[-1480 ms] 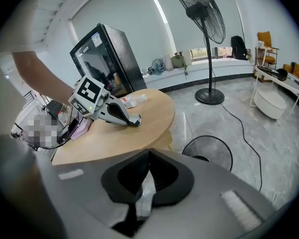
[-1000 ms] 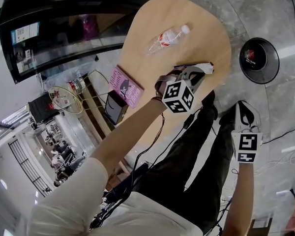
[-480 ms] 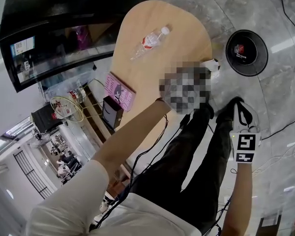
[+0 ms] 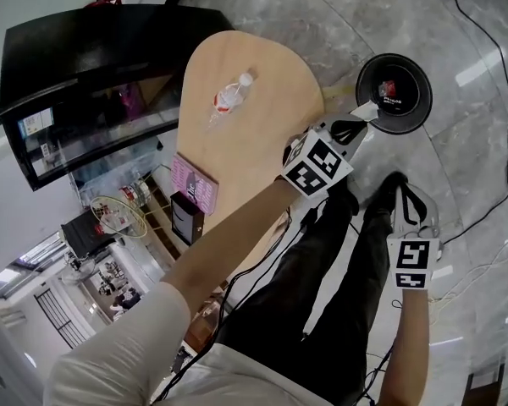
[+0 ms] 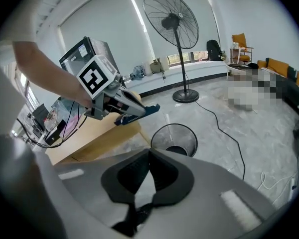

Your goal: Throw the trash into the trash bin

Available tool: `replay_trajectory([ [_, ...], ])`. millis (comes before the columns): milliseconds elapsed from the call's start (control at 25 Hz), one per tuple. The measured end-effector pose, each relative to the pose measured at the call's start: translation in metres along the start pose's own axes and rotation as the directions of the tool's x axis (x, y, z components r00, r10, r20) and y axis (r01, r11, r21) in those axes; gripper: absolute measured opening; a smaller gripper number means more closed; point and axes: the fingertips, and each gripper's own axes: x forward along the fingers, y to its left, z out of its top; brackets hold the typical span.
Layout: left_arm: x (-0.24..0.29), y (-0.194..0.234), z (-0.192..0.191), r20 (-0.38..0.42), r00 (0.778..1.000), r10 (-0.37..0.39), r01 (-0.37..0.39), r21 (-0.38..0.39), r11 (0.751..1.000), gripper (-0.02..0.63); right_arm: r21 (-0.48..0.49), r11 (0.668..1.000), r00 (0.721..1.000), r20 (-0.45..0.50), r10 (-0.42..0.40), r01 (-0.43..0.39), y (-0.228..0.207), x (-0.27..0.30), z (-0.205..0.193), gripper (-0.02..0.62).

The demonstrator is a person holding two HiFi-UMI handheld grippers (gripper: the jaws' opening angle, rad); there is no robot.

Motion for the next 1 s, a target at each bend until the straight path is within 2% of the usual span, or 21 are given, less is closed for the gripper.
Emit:
replay_trajectory([
  [80, 0.015, 0.000, 0.008, 0.008, 1.000, -0.002, 0.002, -0.009, 1.000, 0.008, -0.008, 1.000, 1.000, 0.004, -0.005, 0.005, -0.007, 0.000, -0.004, 0.011],
  [400, 0.073, 0.000, 0.030, 0.008, 1.000, -0.017, 0.017, -0.006, 1.000, 0.008, 0.095, 0.995, 0.999, 0.013, -0.034, 0.032, -0.040, 0.009, -0.024, 0.011],
  [640, 0.117, 0.005, 0.022, 0.010, 1.000, -0.027, 0.028, -0.037, 0.999, 0.008, 0.107, 0.994, 0.999, 0.014, -0.037, 0.035, -0.052, 0.016, -0.031, 0.011],
  [1000, 0.177, 0.007, 0.006, 0.015, 0.998, -0.056, 0.057, -0.022, 0.998, 0.009, 0.149, 0.987, 0.999, -0.002, -0.053, 0.053, -0.068, 0.030, -0.056, 0.011],
])
